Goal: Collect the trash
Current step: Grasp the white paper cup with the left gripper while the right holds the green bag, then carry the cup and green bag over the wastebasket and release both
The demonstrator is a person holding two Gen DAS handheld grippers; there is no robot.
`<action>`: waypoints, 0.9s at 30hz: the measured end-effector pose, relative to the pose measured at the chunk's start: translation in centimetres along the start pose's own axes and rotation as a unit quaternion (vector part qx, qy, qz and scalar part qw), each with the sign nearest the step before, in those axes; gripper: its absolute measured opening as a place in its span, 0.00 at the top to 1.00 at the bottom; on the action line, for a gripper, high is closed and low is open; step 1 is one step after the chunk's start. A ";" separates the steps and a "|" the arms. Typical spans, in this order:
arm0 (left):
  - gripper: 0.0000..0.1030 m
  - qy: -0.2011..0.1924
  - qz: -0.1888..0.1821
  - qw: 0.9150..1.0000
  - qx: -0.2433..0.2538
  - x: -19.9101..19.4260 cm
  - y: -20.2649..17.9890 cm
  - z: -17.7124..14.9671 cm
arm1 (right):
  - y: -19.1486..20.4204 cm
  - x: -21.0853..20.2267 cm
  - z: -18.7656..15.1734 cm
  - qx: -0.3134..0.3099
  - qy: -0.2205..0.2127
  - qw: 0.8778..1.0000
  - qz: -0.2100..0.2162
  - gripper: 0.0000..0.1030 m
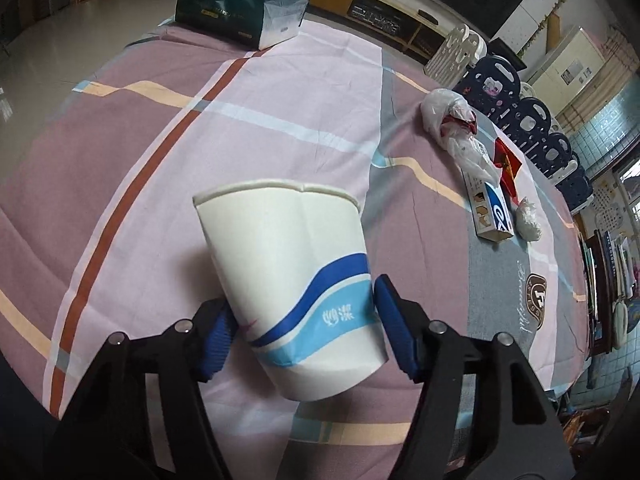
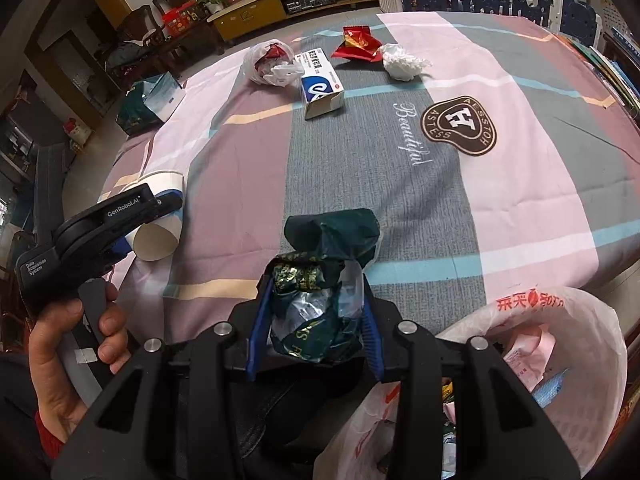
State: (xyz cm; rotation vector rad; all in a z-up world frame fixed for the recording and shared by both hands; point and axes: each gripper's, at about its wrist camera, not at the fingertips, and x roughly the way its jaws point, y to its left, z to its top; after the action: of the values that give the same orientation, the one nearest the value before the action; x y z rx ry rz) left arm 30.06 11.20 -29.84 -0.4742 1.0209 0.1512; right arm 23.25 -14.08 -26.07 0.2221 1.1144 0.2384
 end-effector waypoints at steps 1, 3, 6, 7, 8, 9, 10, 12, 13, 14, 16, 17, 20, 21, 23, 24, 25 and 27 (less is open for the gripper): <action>0.37 -0.003 -0.004 1.000 -0.003 -0.1 0.2 0.0 | 0.2 0.0 0.0 -0.002 -0.001 1.000 0.000 0.61; 0.38 -0.012 -0.012 1.000 -0.009 -0.5 0.3 -0.1 | 0.5 -0.1 0.0 -0.007 -0.004 1.000 -0.004 0.61; 0.38 -0.031 -0.021 0.999 -0.011 -1.7 0.4 0.0 | 0.9 -0.6 0.0 -0.014 -0.014 1.000 -0.018 0.61; 0.38 -0.036 -0.015 0.999 -0.006 -2.2 0.3 0.1 | 1.1 -1.1 0.1 -0.017 -0.021 0.999 -0.024 0.61; 0.38 -0.043 -0.007 0.999 -0.002 -2.9 0.3 0.1 | 1.2 -1.7 0.1 -0.019 -0.030 0.999 -0.027 0.61; 0.38 -0.053 0.004 0.999 0.001 -3.8 0.2 0.1 | 1.3 -2.5 0.2 -0.021 -0.040 0.999 -0.030 0.61; 0.38 -0.060 0.009 0.998 0.003 -4.6 0.1 0.1 | 1.3 -3.1 0.2 -0.021 -0.047 0.998 -0.031 0.61; 0.38 -0.080 0.018 0.996 0.019 -6.8 -0.5 0.0 | 1.4 -4.6 0.2 -0.021 -0.064 0.997 -0.033 0.61; 0.38 -0.091 0.025 0.995 0.031 -7.8 -1.0 -0.2 | 1.4 -5.5 0.2 -0.021 -0.074 0.996 -0.035 0.61; 0.38 -0.104 0.033 0.993 0.046 -9.0 -1.7 -0.5 | 1.4 -6.5 0.1 -0.022 -0.084 0.996 -0.038 0.61; 0.38 -0.130 0.045 0.987 0.081 -11.5 -3.3 -1.4 | 1.4 -8.2 -0.2 -0.024 -0.102 0.994 -0.044 0.61; 0.38 -0.141 0.048 0.984 0.095 -12.7 -3.9 -1.8 | 1.4 -9.1 -0.4 -0.026 -0.112 0.992 -0.048 0.61; 0.38 -0.176 0.045 0.974 0.135 -16.3 -6.1 -3.1 | 1.1 -12.0 -1.0 -0.031 -0.139 0.988 -0.061 0.61; 0.38 -0.189 0.041 0.970 0.148 -17.5 -6.9 -3.7 | 1.0 -12.8 -1.3 -0.031 -0.146 0.987 -0.064 0.61; 0.38 -0.196 0.022 0.967 0.164 -19.4 -8.0 -4.6 | 0.5 -14.7 -1.9 -0.032 -0.161 0.984 -0.071 0.61; 0.38 -0.193 0.007 0.967 0.167 -20.1 -8.5 -5.0 | 0.1 -15.7 -2.2 -0.031 -0.168 0.982 -0.077 0.61; 0.38 -0.190 -0.010 0.967 0.172 -21.0 -9.0 -5.5 | -0.4 -16.6 -2.4 -0.028 -0.175 0.981 -0.082 0.61; 0.38 -0.191 -0.029 0.963 0.190 -22.1 -10.2 -6.7 | -1.3 -18.3 -2.8 -0.020 -0.187 0.978 -0.090 0.61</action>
State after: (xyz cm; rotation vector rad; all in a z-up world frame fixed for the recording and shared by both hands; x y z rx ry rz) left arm 16.69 1.29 -10.85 -0.1143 0.6341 -0.0096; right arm 13.14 -20.66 -11.92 0.1214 0.7486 0.0526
